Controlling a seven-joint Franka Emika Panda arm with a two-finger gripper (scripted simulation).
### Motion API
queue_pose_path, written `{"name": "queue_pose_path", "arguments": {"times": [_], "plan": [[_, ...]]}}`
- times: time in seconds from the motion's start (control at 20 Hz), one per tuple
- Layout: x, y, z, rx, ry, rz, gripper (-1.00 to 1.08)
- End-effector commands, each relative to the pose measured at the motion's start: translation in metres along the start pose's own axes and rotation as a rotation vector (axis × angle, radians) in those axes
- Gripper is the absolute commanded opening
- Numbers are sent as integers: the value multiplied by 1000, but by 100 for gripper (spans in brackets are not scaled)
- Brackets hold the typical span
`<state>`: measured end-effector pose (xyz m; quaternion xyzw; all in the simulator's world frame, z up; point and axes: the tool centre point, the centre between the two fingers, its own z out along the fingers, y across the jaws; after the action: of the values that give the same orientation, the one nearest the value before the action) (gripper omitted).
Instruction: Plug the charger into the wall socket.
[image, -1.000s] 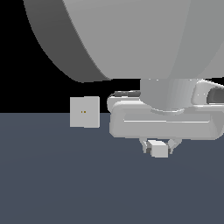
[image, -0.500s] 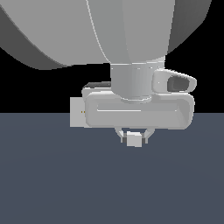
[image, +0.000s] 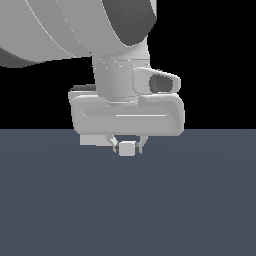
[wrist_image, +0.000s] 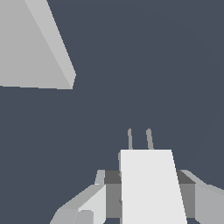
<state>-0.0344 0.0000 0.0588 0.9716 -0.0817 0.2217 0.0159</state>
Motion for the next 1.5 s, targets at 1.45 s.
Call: {"name": "queue_pose_path", "arguments": {"times": [1.45], "plan": [[30,-113,-31,-32,-3,53,-100]]}}
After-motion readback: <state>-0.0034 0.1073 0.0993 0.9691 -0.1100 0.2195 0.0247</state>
